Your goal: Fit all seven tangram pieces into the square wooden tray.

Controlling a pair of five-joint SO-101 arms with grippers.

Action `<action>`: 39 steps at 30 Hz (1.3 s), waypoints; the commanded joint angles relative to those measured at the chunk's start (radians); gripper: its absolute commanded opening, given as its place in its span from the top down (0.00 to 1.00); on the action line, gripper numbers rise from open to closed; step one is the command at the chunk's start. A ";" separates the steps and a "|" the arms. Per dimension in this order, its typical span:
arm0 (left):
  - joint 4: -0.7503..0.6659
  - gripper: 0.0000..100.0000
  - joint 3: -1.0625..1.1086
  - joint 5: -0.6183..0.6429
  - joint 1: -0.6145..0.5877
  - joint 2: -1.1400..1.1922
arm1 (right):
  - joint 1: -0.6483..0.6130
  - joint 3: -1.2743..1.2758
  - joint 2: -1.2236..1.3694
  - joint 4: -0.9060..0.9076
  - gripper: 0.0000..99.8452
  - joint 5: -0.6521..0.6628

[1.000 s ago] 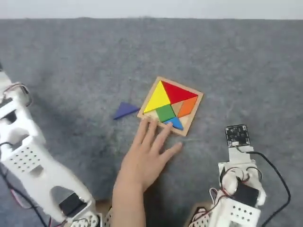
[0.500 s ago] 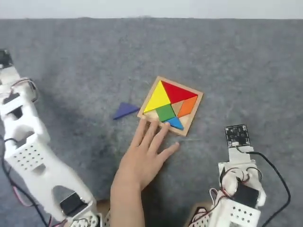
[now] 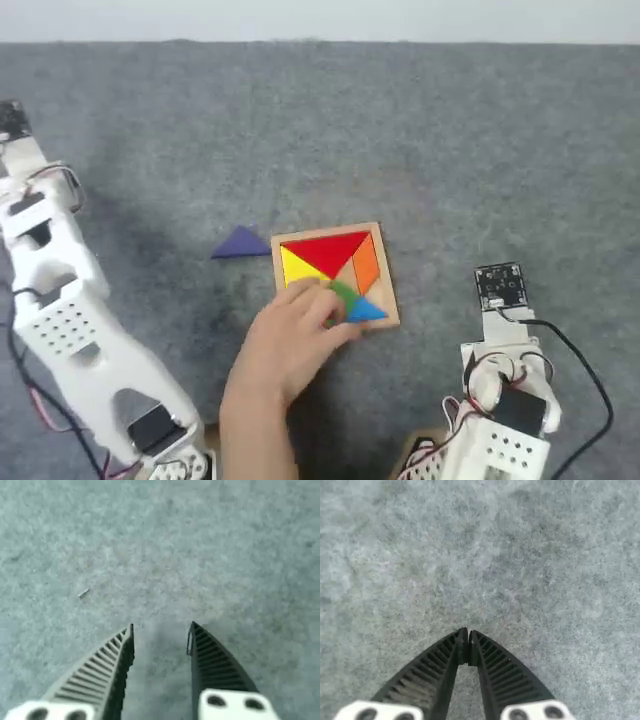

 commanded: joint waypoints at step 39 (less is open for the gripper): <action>-0.002 0.82 -0.048 -0.017 0.003 -0.025 | 0.008 0.012 -0.027 0.010 0.97 0.011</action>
